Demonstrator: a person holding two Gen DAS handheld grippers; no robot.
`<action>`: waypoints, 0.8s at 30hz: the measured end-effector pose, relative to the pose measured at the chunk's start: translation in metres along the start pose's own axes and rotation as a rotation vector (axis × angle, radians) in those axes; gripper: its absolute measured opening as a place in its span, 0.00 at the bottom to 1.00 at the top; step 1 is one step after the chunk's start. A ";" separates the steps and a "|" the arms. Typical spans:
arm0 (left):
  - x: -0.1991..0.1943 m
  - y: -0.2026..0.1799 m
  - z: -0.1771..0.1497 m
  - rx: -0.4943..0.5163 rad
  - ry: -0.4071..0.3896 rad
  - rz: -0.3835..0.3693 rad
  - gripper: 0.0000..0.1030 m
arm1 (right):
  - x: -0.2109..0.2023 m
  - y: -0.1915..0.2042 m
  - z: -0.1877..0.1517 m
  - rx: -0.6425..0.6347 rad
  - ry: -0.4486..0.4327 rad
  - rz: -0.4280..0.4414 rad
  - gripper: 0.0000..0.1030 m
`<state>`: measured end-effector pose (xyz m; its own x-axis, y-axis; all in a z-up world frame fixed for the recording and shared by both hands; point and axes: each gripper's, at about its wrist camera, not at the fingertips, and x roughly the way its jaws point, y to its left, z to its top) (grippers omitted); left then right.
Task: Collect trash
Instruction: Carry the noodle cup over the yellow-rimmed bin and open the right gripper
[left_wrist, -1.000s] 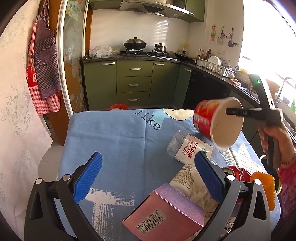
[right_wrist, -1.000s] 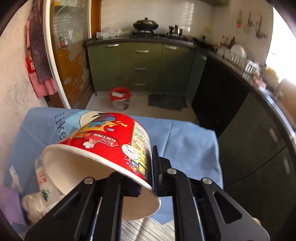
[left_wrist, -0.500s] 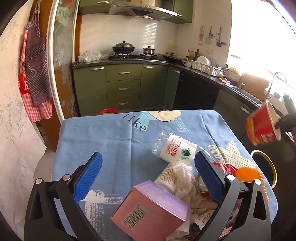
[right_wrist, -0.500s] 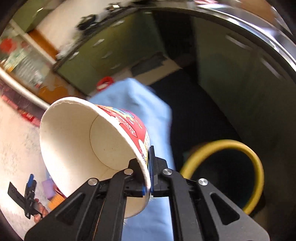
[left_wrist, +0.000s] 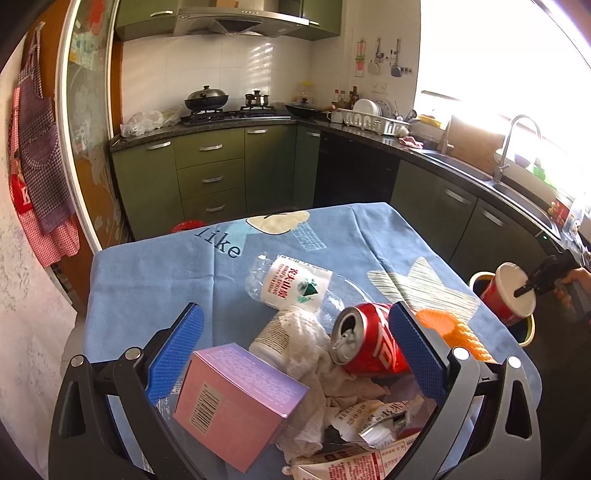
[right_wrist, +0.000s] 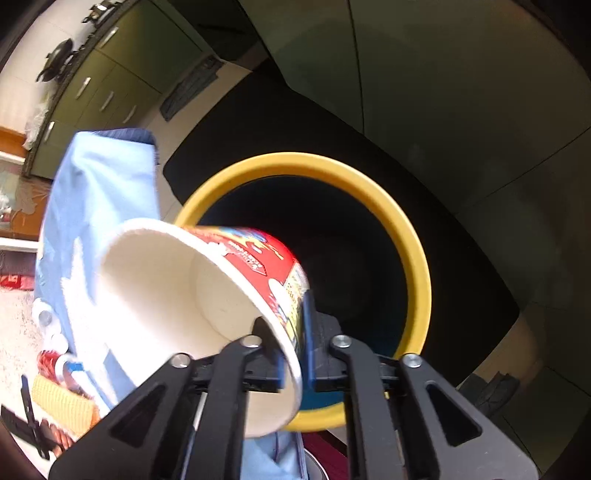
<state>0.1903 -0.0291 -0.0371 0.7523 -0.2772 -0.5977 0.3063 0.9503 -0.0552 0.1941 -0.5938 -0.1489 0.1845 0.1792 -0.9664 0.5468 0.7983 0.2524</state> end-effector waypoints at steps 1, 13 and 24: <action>-0.001 -0.003 0.000 0.006 0.003 -0.002 0.96 | 0.003 -0.003 -0.001 0.003 -0.009 -0.021 0.22; -0.011 0.002 -0.009 0.139 0.072 -0.093 0.96 | -0.003 0.012 -0.033 -0.080 -0.052 0.078 0.28; 0.010 0.043 -0.032 0.309 0.179 -0.119 0.96 | -0.010 0.049 -0.050 -0.152 -0.071 0.099 0.34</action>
<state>0.1927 0.0135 -0.0708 0.5956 -0.3277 -0.7334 0.5674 0.8179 0.0953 0.1781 -0.5279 -0.1299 0.2913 0.2244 -0.9299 0.3947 0.8573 0.3305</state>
